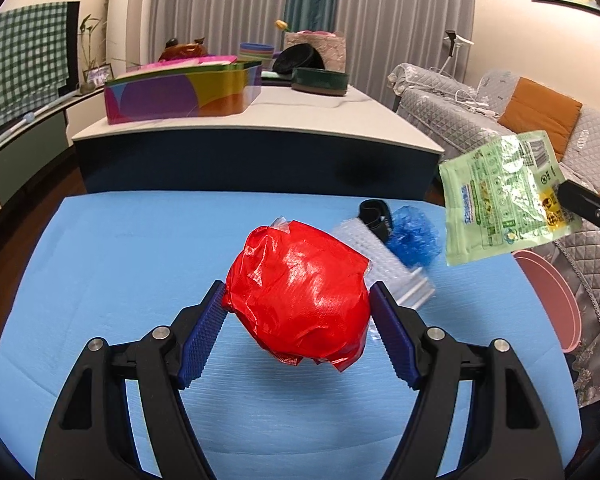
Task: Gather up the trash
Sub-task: 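Grasp the red plastic bag with the left tool while the right tool lifts the packet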
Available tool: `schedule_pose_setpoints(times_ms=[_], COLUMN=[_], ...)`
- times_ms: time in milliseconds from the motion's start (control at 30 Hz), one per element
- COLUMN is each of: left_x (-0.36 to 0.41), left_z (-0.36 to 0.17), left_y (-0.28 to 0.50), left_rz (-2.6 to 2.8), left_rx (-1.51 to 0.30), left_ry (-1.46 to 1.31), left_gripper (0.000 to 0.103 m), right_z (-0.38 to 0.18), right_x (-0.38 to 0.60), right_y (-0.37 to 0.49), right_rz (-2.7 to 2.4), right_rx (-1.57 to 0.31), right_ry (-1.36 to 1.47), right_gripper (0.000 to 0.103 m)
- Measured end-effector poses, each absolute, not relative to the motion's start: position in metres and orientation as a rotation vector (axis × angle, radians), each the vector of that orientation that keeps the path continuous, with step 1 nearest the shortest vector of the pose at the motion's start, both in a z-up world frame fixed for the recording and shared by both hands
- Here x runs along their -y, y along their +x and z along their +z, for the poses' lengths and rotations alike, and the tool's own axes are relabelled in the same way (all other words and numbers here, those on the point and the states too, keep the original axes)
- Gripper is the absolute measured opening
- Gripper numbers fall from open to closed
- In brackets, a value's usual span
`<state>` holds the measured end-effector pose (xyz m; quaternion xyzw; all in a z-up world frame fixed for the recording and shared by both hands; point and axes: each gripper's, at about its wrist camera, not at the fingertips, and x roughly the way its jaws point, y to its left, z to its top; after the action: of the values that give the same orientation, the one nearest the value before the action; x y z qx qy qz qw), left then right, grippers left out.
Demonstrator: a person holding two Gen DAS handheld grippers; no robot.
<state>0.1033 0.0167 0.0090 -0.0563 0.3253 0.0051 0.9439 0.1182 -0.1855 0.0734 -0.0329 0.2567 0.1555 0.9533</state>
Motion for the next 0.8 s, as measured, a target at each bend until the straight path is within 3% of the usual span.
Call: schedule_pose_setpoints(times_ms=[800], left_x=[0.030], left_z=[0.032], left_y=[0.094], left_rz=[-0.082], left_rx=[-0.603], left_ry=[-0.107], left_gripper=[0.070], right_z=[0.083], right_x=[0.261], right_y=[0.076], right_rz=[0.150], right_rx=[-0.522], right_ry=[-0.024], right_gripper=[0.001])
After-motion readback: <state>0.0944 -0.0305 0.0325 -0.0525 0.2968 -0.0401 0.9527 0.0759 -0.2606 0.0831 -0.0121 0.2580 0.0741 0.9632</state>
